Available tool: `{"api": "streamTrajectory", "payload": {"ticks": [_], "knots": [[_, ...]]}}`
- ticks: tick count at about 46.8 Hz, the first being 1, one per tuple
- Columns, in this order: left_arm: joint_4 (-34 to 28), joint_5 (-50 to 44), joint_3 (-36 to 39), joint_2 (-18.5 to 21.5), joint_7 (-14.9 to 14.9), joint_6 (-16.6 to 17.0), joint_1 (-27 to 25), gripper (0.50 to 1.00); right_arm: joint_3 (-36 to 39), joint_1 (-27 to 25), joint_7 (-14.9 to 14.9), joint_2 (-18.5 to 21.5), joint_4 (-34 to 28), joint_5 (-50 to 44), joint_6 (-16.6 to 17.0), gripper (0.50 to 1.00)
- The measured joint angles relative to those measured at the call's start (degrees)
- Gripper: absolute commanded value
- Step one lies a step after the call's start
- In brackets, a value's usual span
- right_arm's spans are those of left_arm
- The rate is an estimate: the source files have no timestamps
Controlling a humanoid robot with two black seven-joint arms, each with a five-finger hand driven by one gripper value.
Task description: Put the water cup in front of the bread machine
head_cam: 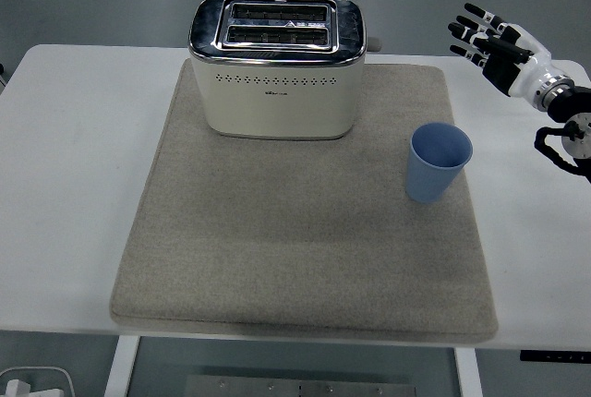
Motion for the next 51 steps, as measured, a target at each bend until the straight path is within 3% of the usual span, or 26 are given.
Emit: {"api": "streamTrajectory", "payload": {"ticks": [42, 51], "knots": [[0.2, 0.0, 0.1, 0.0, 0.0, 0.2, 0.0, 1.000, -0.2, -0.1, 0.3, -0.4, 0.0, -0.2, 1.1, 0.928], [0.2, 0.0, 0.1, 0.0, 0.0, 0.2, 0.0, 1.000, -0.3, 0.0, 0.3, -0.7, 0.0, -0.5, 3.7, 0.928]]}}
